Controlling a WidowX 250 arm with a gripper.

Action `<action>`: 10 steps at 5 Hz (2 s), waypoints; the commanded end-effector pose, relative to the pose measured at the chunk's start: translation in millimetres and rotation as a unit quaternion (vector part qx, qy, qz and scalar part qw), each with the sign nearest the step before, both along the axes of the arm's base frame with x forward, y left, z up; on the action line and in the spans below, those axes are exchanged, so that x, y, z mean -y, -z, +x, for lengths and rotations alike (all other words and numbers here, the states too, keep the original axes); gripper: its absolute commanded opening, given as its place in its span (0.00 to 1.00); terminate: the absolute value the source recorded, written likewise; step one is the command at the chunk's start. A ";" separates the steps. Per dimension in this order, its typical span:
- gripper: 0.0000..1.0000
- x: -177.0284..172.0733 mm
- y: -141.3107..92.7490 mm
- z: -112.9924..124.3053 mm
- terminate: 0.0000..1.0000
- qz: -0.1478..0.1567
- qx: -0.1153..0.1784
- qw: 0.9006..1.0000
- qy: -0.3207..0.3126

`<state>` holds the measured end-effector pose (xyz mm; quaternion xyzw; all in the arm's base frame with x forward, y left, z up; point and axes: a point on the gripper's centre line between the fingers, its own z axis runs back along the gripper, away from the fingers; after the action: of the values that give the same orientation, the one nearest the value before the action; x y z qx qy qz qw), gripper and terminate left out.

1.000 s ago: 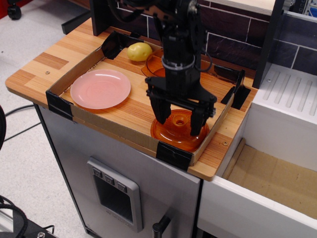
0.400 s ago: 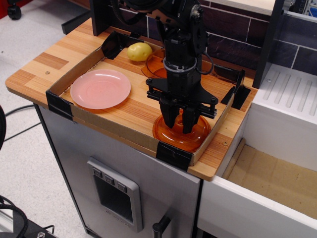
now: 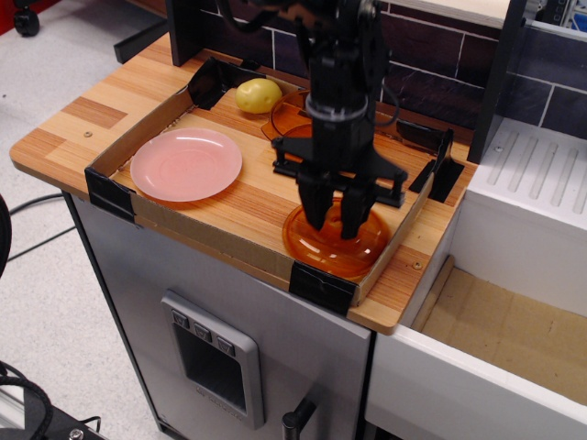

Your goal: Put lid on pot

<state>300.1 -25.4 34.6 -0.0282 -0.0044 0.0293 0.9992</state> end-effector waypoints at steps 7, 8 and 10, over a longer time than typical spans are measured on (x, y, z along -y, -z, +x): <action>0.00 -78.7 -52.3 90.3 0.00 0.029 0.067 0.994 -0.086; 0.00 -72.5 -46.4 86.0 0.00 0.028 0.064 0.994 -0.085; 0.00 -65.4 -41.2 83.2 0.00 0.029 0.061 0.994 -0.086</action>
<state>381.3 43.5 57.9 -0.0001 -0.0468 0.1162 0.9921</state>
